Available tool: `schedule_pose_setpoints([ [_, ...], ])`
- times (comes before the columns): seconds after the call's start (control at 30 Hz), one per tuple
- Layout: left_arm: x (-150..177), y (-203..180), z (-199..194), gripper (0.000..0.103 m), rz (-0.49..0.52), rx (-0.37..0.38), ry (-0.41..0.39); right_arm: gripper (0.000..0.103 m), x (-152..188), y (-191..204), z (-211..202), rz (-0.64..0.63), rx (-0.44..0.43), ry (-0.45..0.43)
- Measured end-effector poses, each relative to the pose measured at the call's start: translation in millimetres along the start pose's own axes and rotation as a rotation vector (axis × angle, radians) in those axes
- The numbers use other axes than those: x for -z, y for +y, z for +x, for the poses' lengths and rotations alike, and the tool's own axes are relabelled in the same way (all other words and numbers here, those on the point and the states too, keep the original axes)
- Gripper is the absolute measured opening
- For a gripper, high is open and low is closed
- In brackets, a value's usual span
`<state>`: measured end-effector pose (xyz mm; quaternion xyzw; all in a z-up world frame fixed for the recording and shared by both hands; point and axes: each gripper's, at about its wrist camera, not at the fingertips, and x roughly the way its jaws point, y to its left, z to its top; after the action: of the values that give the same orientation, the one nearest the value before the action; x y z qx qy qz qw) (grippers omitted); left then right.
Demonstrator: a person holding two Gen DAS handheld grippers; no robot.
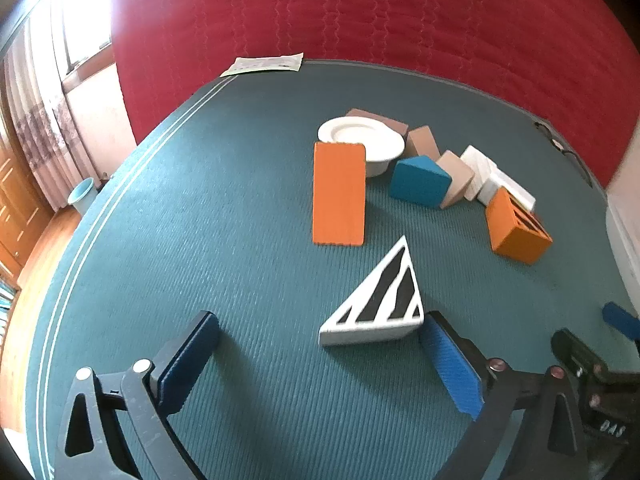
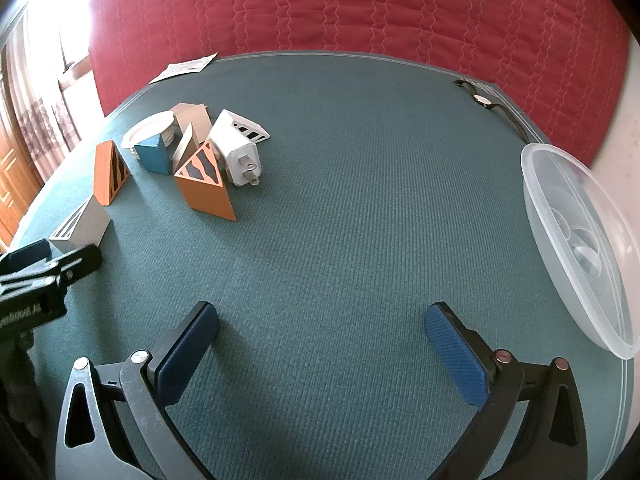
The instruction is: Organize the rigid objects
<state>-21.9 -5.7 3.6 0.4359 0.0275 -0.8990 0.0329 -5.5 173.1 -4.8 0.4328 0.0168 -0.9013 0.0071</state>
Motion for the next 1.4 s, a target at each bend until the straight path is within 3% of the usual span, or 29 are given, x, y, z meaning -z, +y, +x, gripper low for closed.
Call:
schedule_pose_setpoints([
  [0.17, -5, -1, 0, 0.081, -0.008, -0.01, -0.026, 0.103, 0, -2, 0, -0.001, -0.002, 0.0],
  [0.43, -2, -3, -4, 0.064, 0.009, 0.011, -0.05, 0.103, -3, 1, 0, -0.02, -0.009, 0.0],
  [0.63, -1, -1, -7, 0.052, -0.001, 0.022, -0.062, 0.1, -17, 13, 2, -0.042, -0.086, 0.014],
  [0.8, -1, 0, -8, 0.049, -0.009, 0.017, -0.065, 0.085, -41, 28, 5, -0.034, -0.167, -0.011],
  [0.93, 0, 0, -8, 0.049, -0.008, 0.016, -0.067, 0.067, -55, 34, 14, -0.029, -0.211, -0.007],
  [1.1, 0, 0, -8, 0.049, -0.009, 0.015, -0.067, 0.065, -62, 37, 23, -0.016, -0.243, -0.003],
  [1.4, 0, 0, -8, 0.049, -0.009, 0.015, -0.066, 0.049, -66, 47, 28, -0.035, -0.219, -0.023],
])
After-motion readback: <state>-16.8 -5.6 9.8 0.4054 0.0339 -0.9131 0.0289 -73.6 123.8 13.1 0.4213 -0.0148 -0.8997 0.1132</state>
